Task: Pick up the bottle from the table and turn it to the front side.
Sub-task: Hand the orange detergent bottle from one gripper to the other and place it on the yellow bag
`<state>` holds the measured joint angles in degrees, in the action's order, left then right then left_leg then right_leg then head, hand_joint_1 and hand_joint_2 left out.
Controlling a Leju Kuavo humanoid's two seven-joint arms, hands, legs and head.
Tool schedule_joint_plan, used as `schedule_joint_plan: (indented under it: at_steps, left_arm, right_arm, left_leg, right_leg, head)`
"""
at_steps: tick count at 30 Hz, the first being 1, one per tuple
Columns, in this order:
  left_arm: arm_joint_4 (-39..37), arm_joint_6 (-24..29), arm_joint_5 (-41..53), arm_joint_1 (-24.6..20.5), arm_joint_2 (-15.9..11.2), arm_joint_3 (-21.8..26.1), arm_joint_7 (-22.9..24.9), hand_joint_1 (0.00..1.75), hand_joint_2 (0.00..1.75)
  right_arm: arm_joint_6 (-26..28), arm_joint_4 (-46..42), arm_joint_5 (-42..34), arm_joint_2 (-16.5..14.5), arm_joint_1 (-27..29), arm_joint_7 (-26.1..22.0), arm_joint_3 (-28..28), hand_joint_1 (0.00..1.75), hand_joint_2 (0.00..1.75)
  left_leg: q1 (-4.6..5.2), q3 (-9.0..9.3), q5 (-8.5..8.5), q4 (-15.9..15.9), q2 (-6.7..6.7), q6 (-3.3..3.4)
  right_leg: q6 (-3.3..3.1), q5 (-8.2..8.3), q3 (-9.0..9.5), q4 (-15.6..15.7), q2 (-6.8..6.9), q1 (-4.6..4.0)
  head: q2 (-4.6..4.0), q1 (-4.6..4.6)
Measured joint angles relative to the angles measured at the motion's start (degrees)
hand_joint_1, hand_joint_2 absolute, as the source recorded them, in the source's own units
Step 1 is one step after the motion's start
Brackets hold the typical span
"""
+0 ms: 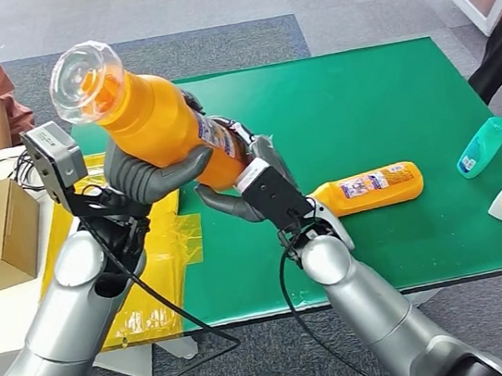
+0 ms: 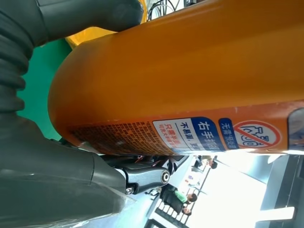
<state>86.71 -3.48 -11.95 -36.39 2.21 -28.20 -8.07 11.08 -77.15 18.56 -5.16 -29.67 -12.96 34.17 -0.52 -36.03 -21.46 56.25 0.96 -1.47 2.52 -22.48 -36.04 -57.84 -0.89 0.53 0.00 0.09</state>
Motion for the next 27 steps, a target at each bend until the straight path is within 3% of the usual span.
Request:
schedule_joint_plan:
  at_steps: [3, 4, 13, 18, 27]
  left_arm:
    - [0.0, 0.0, 0.0, 0.0, 0.0, 0.0, 0.0, 1.75, 1.75]
    - [0.0, 0.0, 0.0, 0.0, 0.0, 0.0, 0.0, 1.75, 1.75]
    - [-0.4, 0.0, 0.1, -0.7, -0.2, 0.0, 0.2, 1.75, 1.75]
    - [-0.6, 2.2, 4.7, -1.2, -0.7, 0.0, 0.3, 1.75, 1.75]
    - [-1.8, 3.3, 12.3, -1.5, -4.2, 1.4, 1.1, 1.75, 1.75]
  right_arm:
    - [0.0, 0.0, 0.0, 0.0, 0.0, 0.0, 0.0, 0.27, 1.75]
    - [0.0, 0.0, 0.0, 0.0, 0.0, 0.0, 0.0, 0.00, 1.75]
    - [0.0, 0.0, -0.5, 0.0, 0.3, 0.1, 0.2, 0.00, 1.75]
    - [0.9, 0.4, -1.3, 0.0, 0.4, 0.4, 0.1, 0.00, 1.75]
    - [4.1, 1.4, -2.9, 0.8, 1.0, 1.0, -4.2, 0.00, 1.75]
  left_leg:
    - [0.00, 0.00, 0.00, 0.0, 0.00, 0.00]
    - [0.00, 0.00, 0.00, 0.0, 0.00, 0.00]
    - [0.00, -0.01, 0.00, 0.0, 0.00, 0.00]
    - [0.00, -0.01, 0.00, 0.0, 0.00, 0.00]
    - [0.00, -0.01, 0.00, 0.0, 0.00, 0.00]
  right_leg:
    - [0.00, 0.00, 0.00, 0.0, 0.00, 0.00]
    - [0.00, 0.00, 0.00, 0.0, 0.00, 0.00]
    - [0.00, 0.00, 0.00, 0.0, 0.00, 0.00]
    - [0.00, 0.00, -0.01, 0.0, 0.00, 0.00]
    - [0.00, 0.00, -0.02, 0.0, 0.00, 0.00]
  head:
    - [0.00, 0.00]
    - [0.00, 0.01]
    - [0.00, 0.01]
    - [-0.01, 0.00]
    - [0.00, 0.00]
